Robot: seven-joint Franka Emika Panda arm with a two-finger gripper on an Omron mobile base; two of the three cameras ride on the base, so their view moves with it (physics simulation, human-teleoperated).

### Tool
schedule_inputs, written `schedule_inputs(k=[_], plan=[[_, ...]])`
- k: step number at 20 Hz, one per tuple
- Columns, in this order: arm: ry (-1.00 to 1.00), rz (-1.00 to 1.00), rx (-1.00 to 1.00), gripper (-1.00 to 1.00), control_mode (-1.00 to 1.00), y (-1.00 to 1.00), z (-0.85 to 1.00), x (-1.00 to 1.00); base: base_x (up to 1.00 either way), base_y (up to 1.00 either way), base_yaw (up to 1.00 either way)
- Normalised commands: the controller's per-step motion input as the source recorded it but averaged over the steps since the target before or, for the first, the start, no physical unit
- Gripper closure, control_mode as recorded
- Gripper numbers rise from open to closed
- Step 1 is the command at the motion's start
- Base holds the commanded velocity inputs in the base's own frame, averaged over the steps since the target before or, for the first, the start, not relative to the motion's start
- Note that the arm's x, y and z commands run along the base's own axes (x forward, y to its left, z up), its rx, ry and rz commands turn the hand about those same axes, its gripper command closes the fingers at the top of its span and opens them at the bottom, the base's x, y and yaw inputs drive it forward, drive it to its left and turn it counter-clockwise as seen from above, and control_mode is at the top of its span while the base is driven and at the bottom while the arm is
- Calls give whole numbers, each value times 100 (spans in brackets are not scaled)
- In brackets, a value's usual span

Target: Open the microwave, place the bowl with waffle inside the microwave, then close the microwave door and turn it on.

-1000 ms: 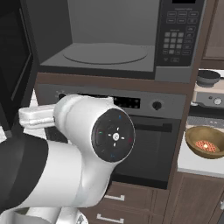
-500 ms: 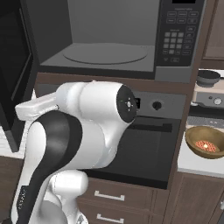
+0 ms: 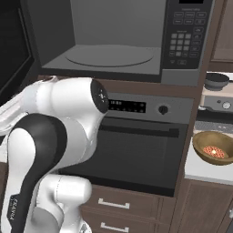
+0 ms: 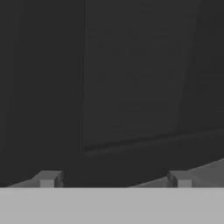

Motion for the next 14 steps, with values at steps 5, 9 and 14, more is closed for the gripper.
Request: schedule_inputs(k=[5,9,14], plan=[[-15,21,-10,-100,-100,97,17,-73,0,0,0],[9,7,-4,-100,-100,65,-2,8,0,0,0],[1,1,-3,-100,-100,-16,-2,6,0,0,0]])
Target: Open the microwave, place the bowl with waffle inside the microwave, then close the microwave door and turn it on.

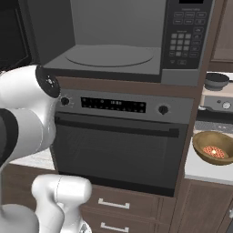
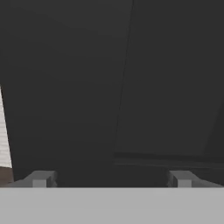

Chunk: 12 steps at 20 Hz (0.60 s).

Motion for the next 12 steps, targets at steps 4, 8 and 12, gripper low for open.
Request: schedule_inputs(k=[4,8,12], plan=[[3,-34,-1,-100,-100,-100,0,-2,0,0,0],[12,-53,0,-100,-100,-100,-1,0,0,0,0],[12,-51,0,-100,-100,-100,-16,1,0,0,0]])
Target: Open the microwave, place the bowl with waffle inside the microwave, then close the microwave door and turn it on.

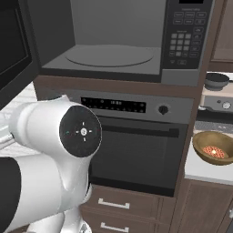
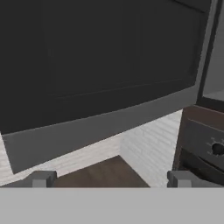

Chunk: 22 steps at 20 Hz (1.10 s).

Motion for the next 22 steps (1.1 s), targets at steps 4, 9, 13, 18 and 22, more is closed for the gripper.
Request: schedule_inputs(k=[4,9,13,18,22], plan=[[12,-49,0,-100,-100,-100,-40,4,0,0,0],[2,-41,4,-100,-100,-100,-52,48,0,0,0],[16,-36,28,-100,-100,-100,-29,37,0,0,0],[47,-32,44,-100,-100,-100,-10,0,0,0,0],[36,-37,42,-100,-100,-100,-31,0,0,0,0]])
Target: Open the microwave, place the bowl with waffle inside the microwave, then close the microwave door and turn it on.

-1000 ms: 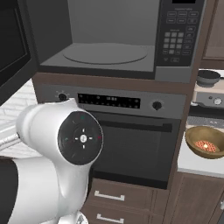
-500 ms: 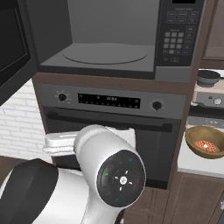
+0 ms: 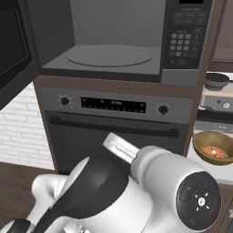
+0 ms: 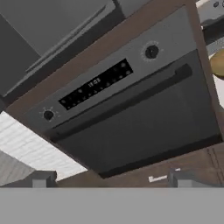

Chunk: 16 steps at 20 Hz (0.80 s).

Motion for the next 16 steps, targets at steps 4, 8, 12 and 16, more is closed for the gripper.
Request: schedule_inputs(k=[4,8,12,16], plan=[[33,-34,50,-100,-100,-100,-33,7,0,0,0],[25,-28,40,-100,-100,-91,-44,39,0,0,0],[8,-20,18,-100,-100,-50,-46,39,0,0,0],[22,-15,3,-100,-100,-62,-22,83,0,0,0]])
